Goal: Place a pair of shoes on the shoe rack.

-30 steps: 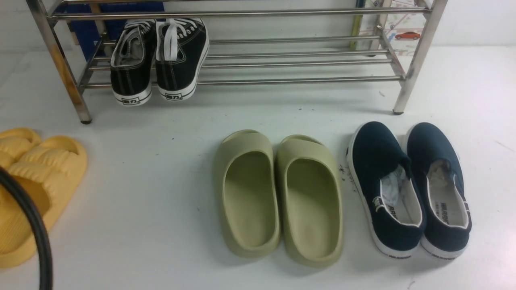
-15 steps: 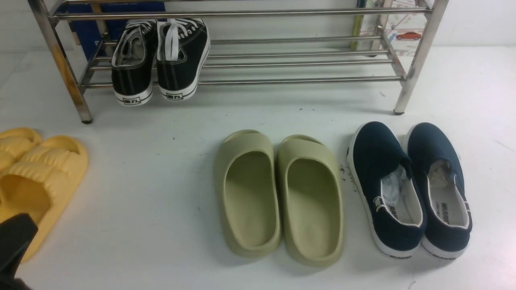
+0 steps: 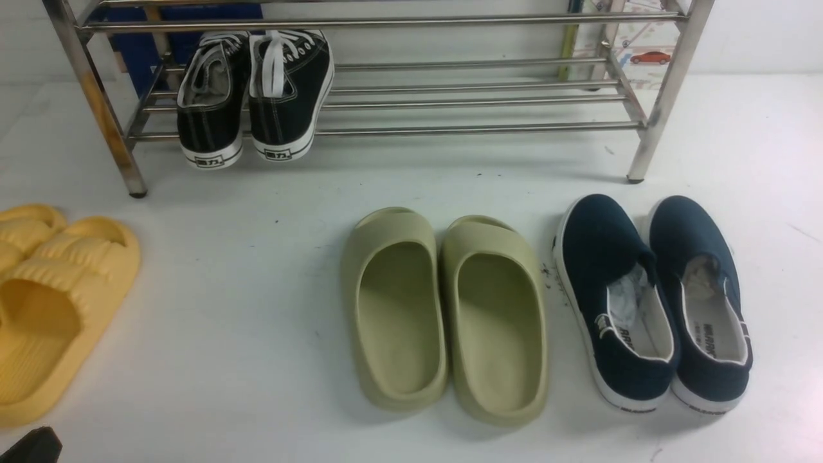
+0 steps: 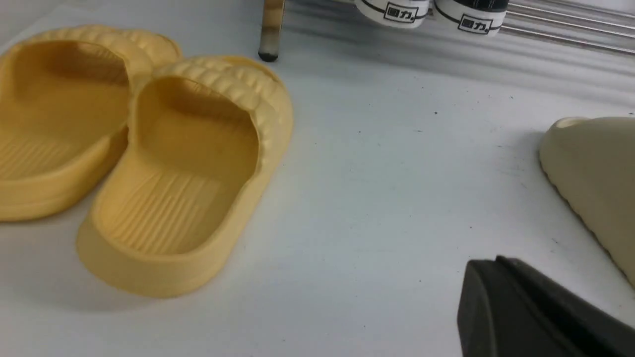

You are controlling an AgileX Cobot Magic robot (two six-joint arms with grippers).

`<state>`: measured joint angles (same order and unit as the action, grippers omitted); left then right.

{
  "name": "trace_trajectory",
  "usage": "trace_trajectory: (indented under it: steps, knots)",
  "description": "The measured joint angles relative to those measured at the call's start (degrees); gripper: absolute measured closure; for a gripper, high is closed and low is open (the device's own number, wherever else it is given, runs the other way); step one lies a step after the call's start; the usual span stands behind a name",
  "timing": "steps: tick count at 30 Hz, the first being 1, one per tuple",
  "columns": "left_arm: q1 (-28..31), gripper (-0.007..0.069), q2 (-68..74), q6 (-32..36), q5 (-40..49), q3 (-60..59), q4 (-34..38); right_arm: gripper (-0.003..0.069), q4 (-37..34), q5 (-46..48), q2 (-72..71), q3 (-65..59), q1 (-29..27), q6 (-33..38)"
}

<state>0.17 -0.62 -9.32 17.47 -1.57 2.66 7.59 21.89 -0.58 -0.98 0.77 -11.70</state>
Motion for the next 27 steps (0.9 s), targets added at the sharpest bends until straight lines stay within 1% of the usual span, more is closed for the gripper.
trace_trajectory:
  steps: [6, 27]
  knots:
    - [0.0, 0.0638, 0.0, 0.0, 4.5, -0.2, 0.1, 0.0413, 0.0, 0.0, 0.0, 0.0, 0.0, 0.0]
    - [0.0, 0.0638, 0.0, 0.0, 4.5, -0.2, 0.7, 0.0413, 0.0, 0.0, 0.0, 0.0, 0.0, 0.0]
